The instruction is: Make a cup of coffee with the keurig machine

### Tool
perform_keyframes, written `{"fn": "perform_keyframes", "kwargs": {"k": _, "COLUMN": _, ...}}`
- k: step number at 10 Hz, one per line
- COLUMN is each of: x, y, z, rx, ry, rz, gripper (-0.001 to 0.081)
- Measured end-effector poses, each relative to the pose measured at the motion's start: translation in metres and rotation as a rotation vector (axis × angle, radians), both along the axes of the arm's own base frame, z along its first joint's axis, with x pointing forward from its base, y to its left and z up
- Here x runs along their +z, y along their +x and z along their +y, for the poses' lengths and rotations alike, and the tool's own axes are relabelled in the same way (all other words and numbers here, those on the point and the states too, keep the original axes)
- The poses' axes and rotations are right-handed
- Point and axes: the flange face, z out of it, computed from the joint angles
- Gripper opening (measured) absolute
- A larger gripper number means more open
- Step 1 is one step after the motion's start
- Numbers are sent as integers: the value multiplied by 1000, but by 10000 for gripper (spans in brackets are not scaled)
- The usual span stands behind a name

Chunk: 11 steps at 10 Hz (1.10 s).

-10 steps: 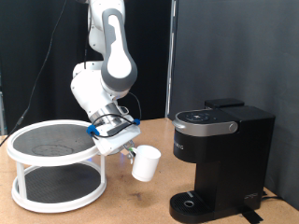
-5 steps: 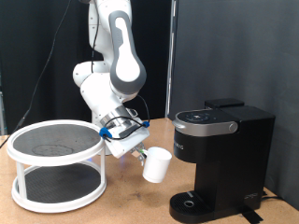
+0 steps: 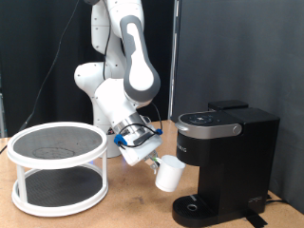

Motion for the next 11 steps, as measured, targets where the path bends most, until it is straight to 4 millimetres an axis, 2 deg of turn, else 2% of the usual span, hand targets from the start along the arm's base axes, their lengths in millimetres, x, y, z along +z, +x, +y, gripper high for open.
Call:
{"fn": "perform_keyframes", "kwargs": {"k": 5, "x": -10, "y": 13, "z": 25, "rx": -20, "ry": 2, "rz": -70, "gripper": 0}}
{"fn": "perform_keyframes", "kwargs": {"k": 11, "x": -27, "y": 12, "z": 32, "rx": -25, "ry": -6, "rz": -69, "gripper": 0}}
